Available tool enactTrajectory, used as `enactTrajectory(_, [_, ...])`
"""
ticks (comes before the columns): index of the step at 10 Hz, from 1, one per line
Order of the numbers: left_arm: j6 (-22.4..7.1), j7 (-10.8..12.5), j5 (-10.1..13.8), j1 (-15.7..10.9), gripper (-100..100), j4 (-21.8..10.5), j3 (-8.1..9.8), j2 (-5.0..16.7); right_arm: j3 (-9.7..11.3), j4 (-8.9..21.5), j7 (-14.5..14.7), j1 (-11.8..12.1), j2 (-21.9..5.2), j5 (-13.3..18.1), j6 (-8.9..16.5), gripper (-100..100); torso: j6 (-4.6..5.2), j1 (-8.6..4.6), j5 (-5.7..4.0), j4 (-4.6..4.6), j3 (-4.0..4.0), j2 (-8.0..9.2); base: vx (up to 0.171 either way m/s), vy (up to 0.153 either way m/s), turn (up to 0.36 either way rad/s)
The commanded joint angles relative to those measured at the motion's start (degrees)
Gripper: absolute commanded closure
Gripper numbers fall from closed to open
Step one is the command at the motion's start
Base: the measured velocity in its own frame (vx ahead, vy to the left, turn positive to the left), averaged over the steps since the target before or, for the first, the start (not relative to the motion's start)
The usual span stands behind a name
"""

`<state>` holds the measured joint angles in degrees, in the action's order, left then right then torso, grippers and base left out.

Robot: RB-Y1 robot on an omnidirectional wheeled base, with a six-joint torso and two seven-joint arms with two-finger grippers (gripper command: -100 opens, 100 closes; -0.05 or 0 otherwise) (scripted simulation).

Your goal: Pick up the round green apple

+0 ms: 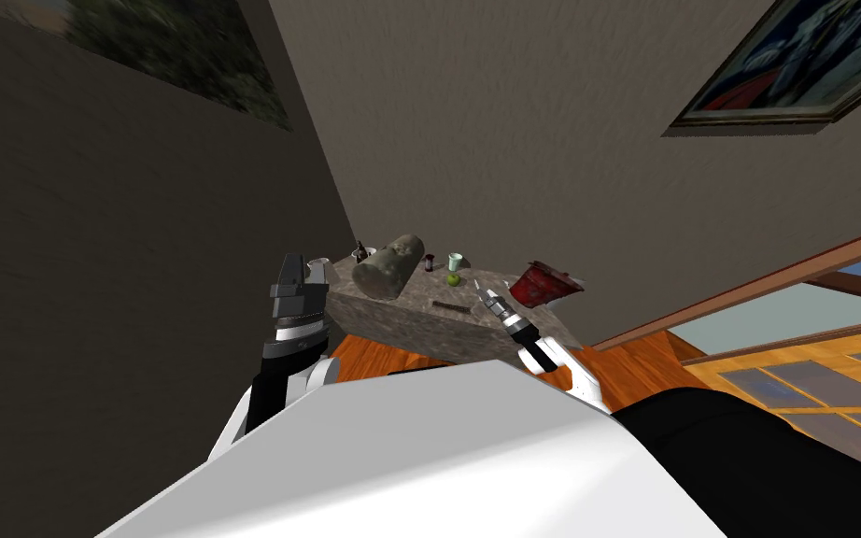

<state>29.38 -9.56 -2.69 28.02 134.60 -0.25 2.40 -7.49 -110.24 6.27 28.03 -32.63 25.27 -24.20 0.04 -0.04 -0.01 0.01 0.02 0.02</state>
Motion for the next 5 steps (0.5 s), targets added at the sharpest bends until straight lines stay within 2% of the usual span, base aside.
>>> enactTrajectory(1, [0.0, 0.0, 0.0, 0.0, 0, 0.0, 0.00, 0.0, 0.0, 0.0, 0.0, 0.0, 0.0, 0.0, 0.0, -100, 0.00, 0.00, 0.00, 0.00, 0.00, 0.00, -0.005, -0.006, -0.017])
enactTrajectory(5, [0.0, 0.0, 0.0, 0.0, 0, 0.0, 0.00, 0.0, 0.0, 0.0, 0.0, 0.0, 0.0, 0.0, 0.0, -100, -0.01, 0.05, 0.01, -0.01, -0.02, -0.03, 0.002, 0.002, 0.007])
